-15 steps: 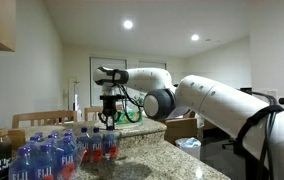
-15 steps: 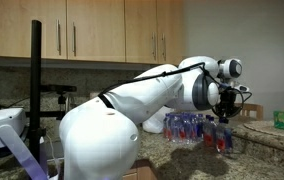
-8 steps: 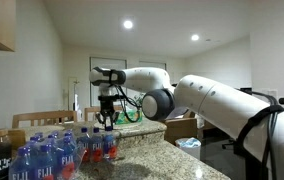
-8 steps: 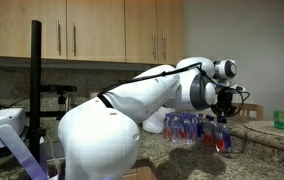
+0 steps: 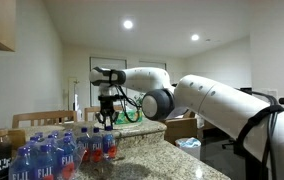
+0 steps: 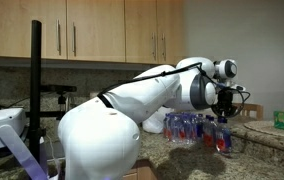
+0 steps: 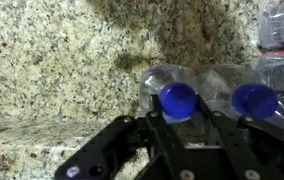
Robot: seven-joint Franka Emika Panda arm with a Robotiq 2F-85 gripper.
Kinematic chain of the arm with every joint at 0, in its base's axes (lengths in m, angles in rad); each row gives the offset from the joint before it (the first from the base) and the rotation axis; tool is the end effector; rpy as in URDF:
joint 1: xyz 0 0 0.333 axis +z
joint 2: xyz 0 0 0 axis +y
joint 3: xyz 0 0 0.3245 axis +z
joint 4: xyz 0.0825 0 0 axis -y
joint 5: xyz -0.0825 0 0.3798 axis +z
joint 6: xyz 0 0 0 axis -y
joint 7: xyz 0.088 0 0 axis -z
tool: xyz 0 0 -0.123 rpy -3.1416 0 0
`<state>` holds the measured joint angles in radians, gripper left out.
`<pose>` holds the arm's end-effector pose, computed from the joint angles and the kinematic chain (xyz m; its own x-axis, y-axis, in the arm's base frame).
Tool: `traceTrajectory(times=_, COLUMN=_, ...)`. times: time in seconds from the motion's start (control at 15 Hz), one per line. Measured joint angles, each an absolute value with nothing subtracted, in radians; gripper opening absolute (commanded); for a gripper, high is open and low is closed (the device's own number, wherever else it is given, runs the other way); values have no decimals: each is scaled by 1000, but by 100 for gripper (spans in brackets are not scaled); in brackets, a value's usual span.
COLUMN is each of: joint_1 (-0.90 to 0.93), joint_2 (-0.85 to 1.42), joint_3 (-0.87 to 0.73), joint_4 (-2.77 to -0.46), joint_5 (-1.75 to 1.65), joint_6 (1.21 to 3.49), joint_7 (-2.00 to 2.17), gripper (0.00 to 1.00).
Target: Move the water bottles to the left
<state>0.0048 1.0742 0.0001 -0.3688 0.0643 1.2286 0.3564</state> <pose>0.7505 0.0130 0.4067 0.9201 -0.3235 -0.2210 -0.3286 -0.9444 0.0142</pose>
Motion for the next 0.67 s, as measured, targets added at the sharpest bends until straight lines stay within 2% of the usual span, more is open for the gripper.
traceTrajectory(times=0.4, joint_1=3, joint_2=1074, joint_3=0, joint_4=-369, joint_5=64, joint_6=1240, joint_7=356, gripper=97)
traceTrajectory(times=0.47, joint_1=3, joint_2=1074, joint_3=0, joint_4=-369, joint_5=64, joint_6=1240, joint_7=356, gripper=100)
traceTrajectory(times=0.67, joint_1=1, joint_2=1074, joint_3=0, joint_4=-369, joint_5=64, joint_6=1242, joint_7=356, gripper=100)
